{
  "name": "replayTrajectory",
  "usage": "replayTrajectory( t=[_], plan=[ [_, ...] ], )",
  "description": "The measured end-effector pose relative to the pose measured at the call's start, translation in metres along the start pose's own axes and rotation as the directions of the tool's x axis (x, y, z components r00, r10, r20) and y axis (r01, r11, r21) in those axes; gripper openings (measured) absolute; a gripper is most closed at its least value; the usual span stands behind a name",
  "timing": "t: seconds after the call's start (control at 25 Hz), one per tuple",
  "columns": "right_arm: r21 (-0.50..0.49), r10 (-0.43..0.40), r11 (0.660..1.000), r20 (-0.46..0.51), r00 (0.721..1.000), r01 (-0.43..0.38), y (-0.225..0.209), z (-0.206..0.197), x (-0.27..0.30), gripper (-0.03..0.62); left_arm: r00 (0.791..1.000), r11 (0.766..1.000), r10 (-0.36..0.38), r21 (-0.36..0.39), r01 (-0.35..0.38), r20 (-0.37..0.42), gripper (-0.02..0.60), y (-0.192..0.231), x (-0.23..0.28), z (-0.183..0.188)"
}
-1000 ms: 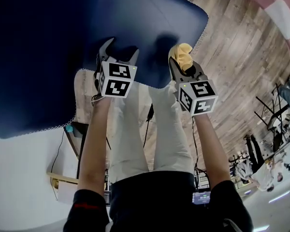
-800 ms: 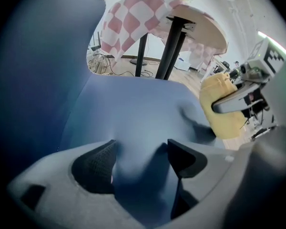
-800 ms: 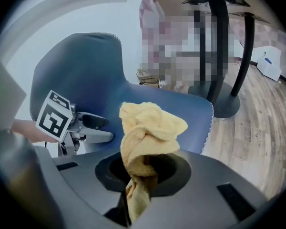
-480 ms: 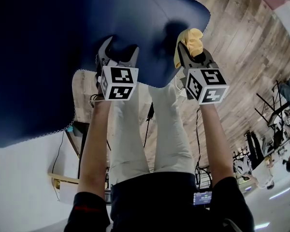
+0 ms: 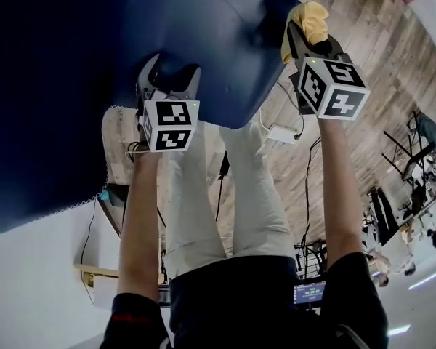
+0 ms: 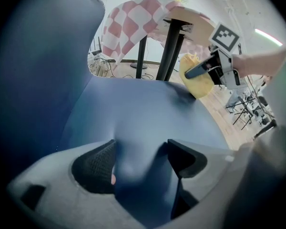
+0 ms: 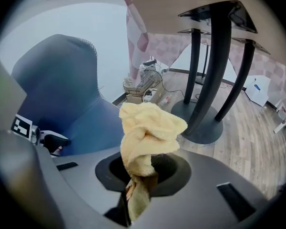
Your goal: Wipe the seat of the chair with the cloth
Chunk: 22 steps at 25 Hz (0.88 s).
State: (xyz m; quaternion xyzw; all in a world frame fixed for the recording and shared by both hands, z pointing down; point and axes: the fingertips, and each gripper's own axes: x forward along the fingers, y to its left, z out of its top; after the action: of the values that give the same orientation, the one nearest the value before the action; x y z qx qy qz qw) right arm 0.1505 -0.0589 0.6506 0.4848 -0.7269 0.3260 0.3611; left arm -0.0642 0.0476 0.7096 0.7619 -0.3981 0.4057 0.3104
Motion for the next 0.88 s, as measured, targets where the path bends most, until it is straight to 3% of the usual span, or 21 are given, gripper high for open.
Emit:
replayTrajectory(
  t=[0.2, 0.44, 0.76, 0.88],
  plan=[
    [-0.068, -0.072, 0.995, -0.032, 0.997, 0.069, -0.024, 0.006, 0.005, 0.052, 1.0, 1.0, -0.012, -0.005, 0.012, -0.005, 0.336, 0.001, -0.001, 0.001],
    [-0.153, -0.1, 0.984, -0.071, 0.992, 0.089, -0.018, -0.002, 0.026, 0.054, 1.0, 1.0, -0.024, -0.01, 0.024, 0.002, 0.336, 0.0, -0.001, -0.002],
    [-0.131, -0.107, 0.987, -0.07, 0.992, 0.097, -0.007, 0.001, 0.04, 0.055, 1.0, 1.0, -0.019, -0.006, 0.019, 0.008, 0.336, 0.001, -0.001, -0.001],
    [-0.105, -0.064, 0.993, -0.06, 0.996, 0.057, 0.001, 0.006, 0.042, 0.055, 1.0, 1.0, -0.028, -0.006, 0.028, -0.005, 0.337, -0.001, 0.0, 0.0]
  ],
)
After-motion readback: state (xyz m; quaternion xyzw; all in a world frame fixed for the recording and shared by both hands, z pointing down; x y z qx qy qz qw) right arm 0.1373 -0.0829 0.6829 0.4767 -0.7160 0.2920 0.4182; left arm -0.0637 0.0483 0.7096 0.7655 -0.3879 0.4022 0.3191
